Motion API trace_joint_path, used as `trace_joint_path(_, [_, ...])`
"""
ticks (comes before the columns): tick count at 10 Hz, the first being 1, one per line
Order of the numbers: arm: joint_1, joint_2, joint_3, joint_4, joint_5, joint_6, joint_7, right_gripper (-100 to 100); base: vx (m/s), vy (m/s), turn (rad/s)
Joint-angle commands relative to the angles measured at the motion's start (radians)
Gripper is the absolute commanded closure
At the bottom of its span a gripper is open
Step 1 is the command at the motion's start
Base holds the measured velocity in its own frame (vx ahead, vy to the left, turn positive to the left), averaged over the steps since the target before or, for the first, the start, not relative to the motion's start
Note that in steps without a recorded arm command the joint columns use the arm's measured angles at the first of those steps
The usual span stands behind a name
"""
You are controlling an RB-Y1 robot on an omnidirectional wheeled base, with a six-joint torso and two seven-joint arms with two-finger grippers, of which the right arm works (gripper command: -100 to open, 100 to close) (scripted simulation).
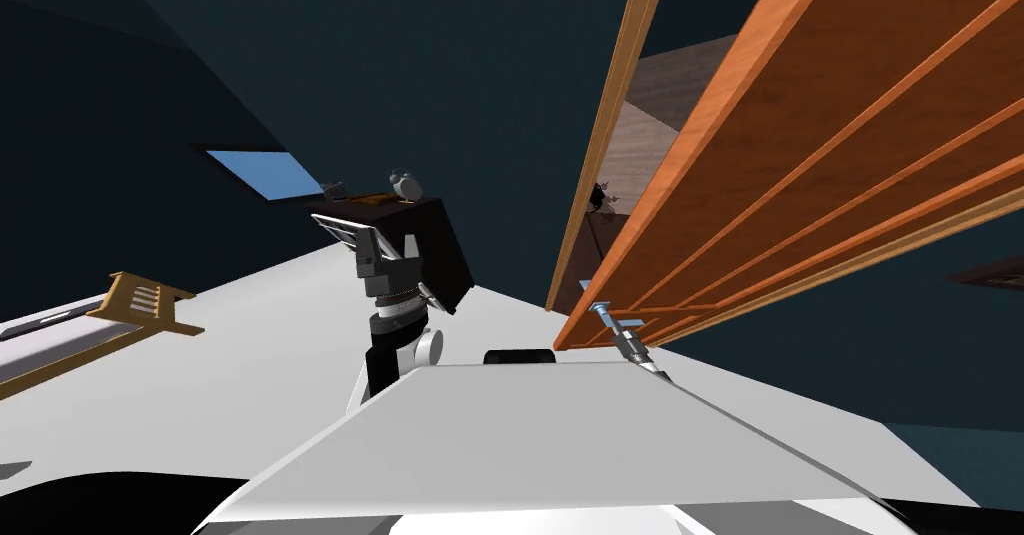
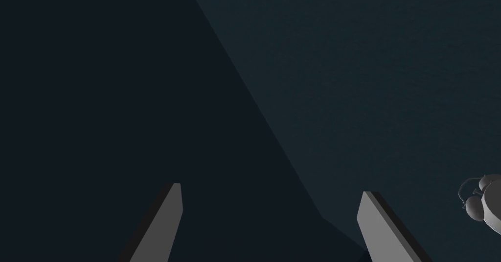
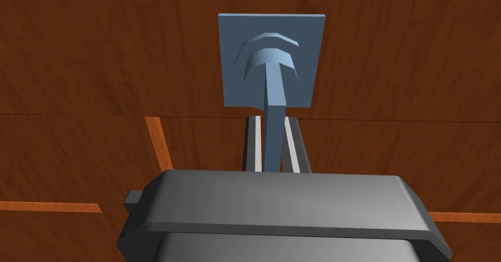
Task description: Pull the door open
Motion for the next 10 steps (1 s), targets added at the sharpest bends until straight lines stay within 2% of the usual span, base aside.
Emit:
trace_joint_path(1, [-0.002,-0.002,0.001,0.006,0.000,-0.005,-0.002,100,-0.160,-0.047,0.176])
trace_joint_path(10, [-0.017,-0.018,0.006,0.043,-0.002,-0.041,-0.012,100,-0.254,-0.085,0.191])
